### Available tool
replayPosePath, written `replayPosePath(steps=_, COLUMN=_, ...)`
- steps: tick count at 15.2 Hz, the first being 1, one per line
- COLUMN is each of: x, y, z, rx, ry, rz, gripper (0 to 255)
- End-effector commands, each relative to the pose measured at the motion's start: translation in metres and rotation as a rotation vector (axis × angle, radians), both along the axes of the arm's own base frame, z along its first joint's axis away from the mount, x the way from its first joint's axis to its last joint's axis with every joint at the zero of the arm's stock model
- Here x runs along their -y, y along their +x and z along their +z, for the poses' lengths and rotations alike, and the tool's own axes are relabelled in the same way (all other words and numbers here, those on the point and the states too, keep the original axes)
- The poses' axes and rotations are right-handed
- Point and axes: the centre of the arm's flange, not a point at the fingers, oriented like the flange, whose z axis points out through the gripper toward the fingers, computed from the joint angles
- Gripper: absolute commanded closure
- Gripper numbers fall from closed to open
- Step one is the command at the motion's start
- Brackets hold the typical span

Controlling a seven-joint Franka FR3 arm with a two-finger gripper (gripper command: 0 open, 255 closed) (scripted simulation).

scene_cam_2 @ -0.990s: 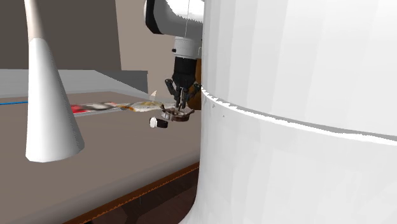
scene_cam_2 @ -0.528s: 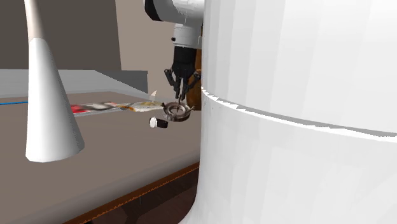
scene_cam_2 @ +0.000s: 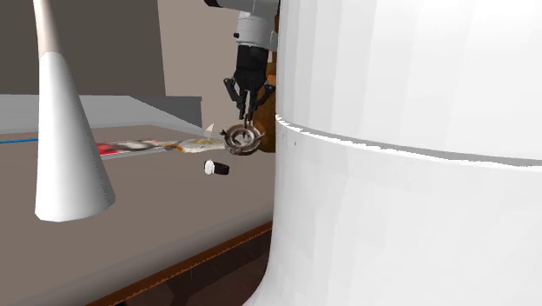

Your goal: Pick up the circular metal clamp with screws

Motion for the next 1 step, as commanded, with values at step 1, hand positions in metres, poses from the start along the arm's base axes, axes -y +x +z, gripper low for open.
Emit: replayPosePath(steps=1, x=0.0002, y=-0.0004, z=0.0033, rx=0.001, ry=0.000, rz=0.000, gripper=255)
